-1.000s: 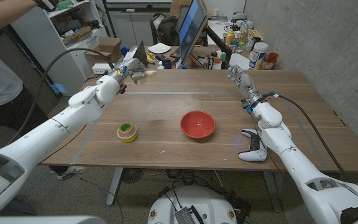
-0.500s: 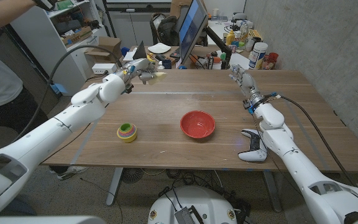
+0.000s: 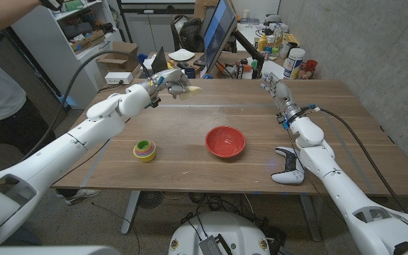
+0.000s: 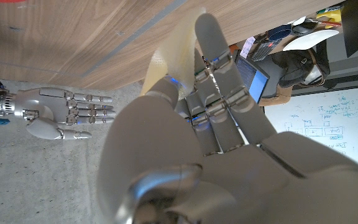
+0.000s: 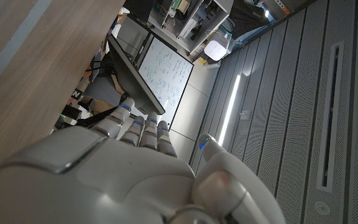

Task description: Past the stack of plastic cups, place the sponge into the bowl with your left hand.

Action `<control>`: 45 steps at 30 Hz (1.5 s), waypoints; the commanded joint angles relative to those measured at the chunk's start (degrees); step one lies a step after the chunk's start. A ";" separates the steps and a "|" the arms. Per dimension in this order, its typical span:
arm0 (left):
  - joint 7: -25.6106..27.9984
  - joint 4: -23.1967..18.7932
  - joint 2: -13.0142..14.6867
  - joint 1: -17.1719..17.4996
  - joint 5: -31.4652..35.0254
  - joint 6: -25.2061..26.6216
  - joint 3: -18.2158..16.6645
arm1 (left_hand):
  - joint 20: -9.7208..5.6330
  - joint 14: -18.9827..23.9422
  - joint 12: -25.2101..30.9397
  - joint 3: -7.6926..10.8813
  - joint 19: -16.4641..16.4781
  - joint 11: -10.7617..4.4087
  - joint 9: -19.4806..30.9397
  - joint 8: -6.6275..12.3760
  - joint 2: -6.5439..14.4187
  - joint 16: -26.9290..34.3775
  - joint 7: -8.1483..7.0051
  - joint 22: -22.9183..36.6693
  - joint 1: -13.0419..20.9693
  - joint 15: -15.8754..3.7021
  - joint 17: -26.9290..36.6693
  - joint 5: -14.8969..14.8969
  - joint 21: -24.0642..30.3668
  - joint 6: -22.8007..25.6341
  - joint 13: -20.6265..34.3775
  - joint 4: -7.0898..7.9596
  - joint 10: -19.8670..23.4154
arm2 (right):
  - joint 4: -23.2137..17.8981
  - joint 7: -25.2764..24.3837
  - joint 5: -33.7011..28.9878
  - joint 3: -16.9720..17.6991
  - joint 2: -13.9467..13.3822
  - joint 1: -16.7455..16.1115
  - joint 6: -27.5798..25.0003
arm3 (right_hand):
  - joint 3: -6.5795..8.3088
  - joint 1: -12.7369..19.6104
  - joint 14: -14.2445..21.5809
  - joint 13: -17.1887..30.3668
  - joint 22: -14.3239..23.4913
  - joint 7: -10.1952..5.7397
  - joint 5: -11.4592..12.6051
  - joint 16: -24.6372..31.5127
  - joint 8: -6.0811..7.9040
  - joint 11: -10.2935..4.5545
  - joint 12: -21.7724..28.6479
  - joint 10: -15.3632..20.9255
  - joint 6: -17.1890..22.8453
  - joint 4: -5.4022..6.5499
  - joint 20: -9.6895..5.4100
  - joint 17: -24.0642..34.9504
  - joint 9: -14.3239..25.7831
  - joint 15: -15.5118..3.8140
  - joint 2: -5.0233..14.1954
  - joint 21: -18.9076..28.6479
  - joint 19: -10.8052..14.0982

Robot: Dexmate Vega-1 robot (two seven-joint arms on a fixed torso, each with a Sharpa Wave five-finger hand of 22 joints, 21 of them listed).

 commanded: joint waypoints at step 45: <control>-14.96 -1.02 -6.97 -2.82 1.86 -21.50 4.91 | -1.73 10.33 -1.12 0.34 -4.87 -6.23 0.29 -1.01 0.69 0.50 0.72 -0.36 -0.80 -8.46 1.18 0.65 2.85 2.95 0.91 1.11 6.91 | 1.54 0.39 0.78 0.45 -0.46 0.36 1.48 | -0.24 0.25 0.32 0.23 0.27 0.15 0.32 0.12 0.10 0.05 0.08 0.60 0.31 -0.04 -1.42 -0.01 0.23 -0.27 1.77 -0.03 0.39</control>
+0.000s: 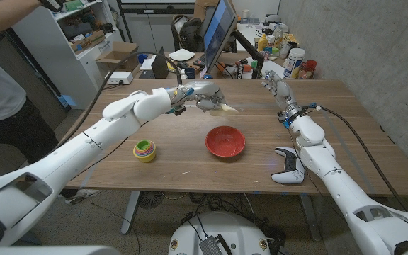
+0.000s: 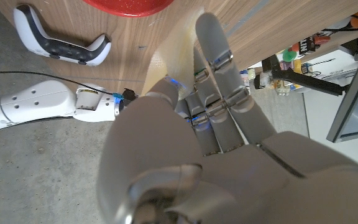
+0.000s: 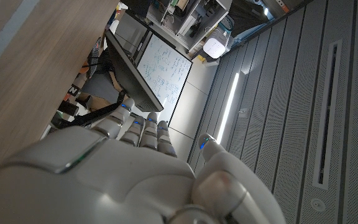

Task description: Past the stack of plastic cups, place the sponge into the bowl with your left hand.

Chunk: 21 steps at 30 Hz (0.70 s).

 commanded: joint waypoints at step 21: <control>-9.52 4.83 -4.69 -3.56 0.05 -4.27 4.63 | -1.72 10.03 -0.82 0.71 -5.48 -6.62 0.34 -0.13 0.34 0.06 0.71 -0.01 -0.71 -8.37 0.40 0.52 1.74 3.07 0.48 0.82 7.00 | 4.49 2.14 0.74 0.99 0.70 1.47 1.61 | -0.28 0.27 0.29 0.23 0.27 0.15 0.33 0.09 0.08 -0.12 0.03 0.54 0.30 -0.04 -1.43 -0.01 0.23 -0.28 1.81 -0.06 0.33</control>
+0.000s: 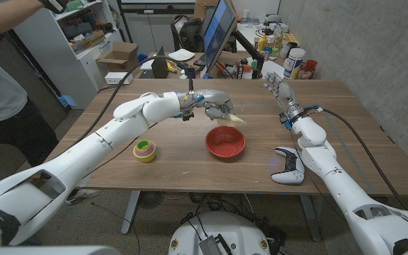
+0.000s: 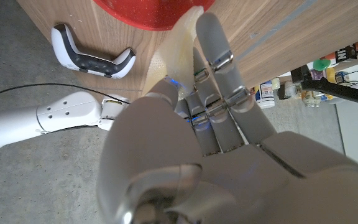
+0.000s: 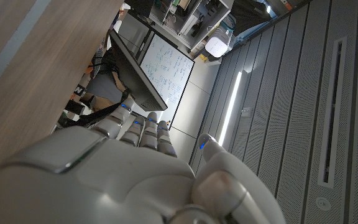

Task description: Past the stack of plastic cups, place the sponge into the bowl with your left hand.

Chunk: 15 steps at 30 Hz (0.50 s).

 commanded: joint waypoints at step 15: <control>-10.19 2.19 -2.26 -3.72 1.85 1.80 4.73 | -1.73 9.78 -0.65 0.78 -6.13 -6.68 0.22 0.08 0.08 -0.05 0.64 -0.13 -0.52 -8.32 0.27 0.31 1.00 3.01 0.29 0.84 7.01 | 3.64 1.49 0.18 1.11 0.87 1.00 1.32 | -0.33 0.27 0.30 0.23 0.27 0.22 0.33 0.10 0.08 -0.07 0.06 0.61 0.31 -0.03 -1.39 0.00 0.23 -0.23 1.80 -0.04 0.36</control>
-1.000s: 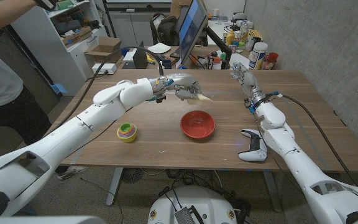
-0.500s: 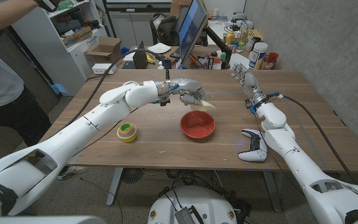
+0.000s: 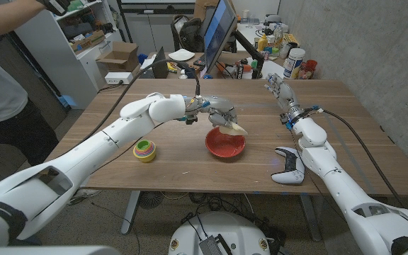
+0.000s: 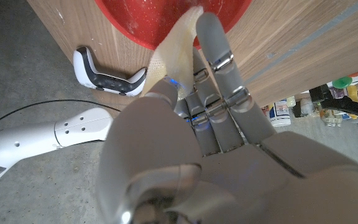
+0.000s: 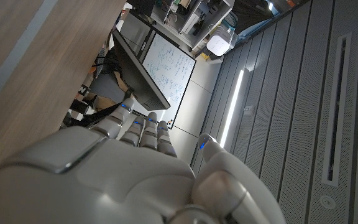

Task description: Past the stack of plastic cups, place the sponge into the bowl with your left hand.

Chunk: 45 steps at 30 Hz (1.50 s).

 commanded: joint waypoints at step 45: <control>-4.23 -3.23 -0.17 -1.99 19.85 4.59 6.09 | -1.28 8.03 -2.13 -0.20 -8.10 -7.22 0.38 -1.01 -0.16 -0.97 -0.10 -0.45 -4.13 -7.81 0.49 -0.20 2.66 1.32 0.44 2.82 6.38 | 5.69 2.73 0.03 1.75 1.57 2.06 2.03 | -0.35 0.38 0.38 0.23 0.27 0.12 0.36 0.11 0.07 -0.18 0.03 0.54 0.27 -0.06 -1.45 -0.01 0.24 -0.32 1.93 -0.04 0.37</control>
